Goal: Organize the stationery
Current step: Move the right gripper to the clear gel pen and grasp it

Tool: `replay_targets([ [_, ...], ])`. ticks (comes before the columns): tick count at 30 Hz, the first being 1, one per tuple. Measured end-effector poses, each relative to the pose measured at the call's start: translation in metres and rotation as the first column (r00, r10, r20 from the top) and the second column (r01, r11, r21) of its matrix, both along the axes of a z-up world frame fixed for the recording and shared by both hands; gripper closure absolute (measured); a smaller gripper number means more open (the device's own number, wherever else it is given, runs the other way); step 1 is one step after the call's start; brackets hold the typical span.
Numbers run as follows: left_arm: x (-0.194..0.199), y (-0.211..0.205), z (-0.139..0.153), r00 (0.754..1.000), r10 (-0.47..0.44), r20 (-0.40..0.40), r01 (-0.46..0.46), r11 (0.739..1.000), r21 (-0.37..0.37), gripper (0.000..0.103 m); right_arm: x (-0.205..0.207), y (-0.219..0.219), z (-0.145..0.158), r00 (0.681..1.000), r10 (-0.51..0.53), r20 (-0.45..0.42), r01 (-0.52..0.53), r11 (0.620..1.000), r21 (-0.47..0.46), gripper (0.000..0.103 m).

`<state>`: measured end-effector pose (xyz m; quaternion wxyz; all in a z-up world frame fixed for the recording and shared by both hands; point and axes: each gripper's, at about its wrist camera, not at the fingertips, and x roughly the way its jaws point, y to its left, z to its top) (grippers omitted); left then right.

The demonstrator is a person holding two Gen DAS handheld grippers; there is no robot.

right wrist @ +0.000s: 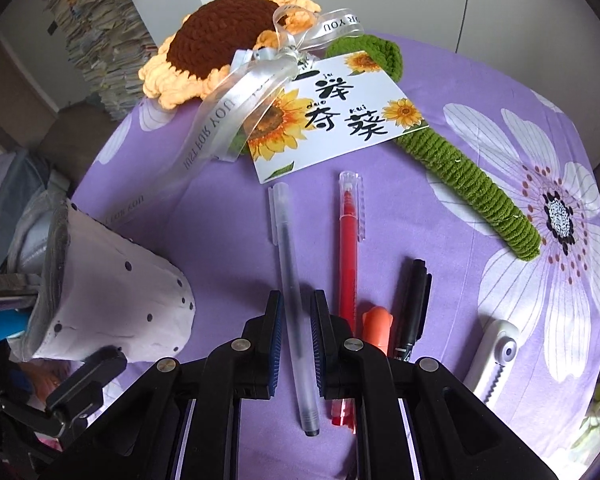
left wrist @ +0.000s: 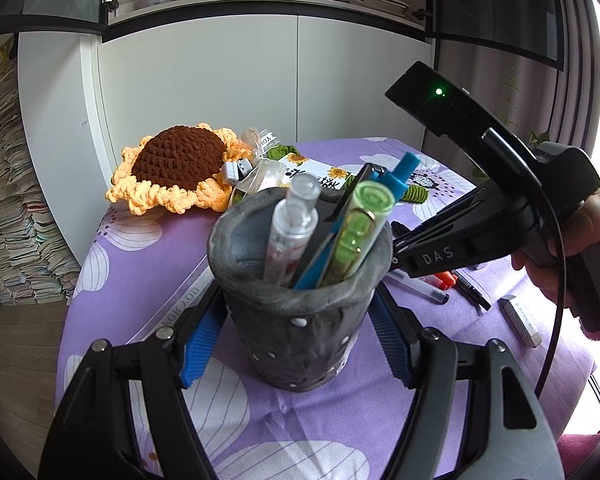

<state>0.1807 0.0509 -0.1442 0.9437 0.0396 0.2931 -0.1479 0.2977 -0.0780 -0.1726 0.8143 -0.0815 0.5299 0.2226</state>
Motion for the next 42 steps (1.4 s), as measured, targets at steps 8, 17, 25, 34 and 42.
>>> replay_targets([
  [8,0.0,0.0,0.0,1.0,0.0,0.0,0.0,1.0,0.001,0.033,-0.036,-0.008,0.026,0.999,0.013,0.036,-0.013,1.0,0.003,0.093],
  [17,0.0,0.0,0.0,1.0,0.0,0.002,0.0,1.0,0.001,0.033,-0.097,-0.046,0.01,0.996,0.007,-0.085,-0.009,1.0,-0.027,0.093],
  [25,0.0,0.0,0.001,1.0,0.001,0.008,-0.001,1.0,0.005,0.033,-0.106,-0.052,0.0,0.993,-0.02,-0.12,0.015,0.999,-0.049,0.092],
  [34,-0.001,0.0,0.001,1.0,0.0,0.009,0.0,1.0,0.005,0.033,-0.081,-0.044,0.005,0.998,-0.032,-0.061,0.029,0.999,-0.037,0.062],
  [42,-0.001,0.0,0.001,1.0,0.0,0.01,0.0,1.0,0.006,0.033,-0.071,-0.023,0.004,0.999,-0.005,-0.036,0.003,0.998,-0.066,0.062],
])
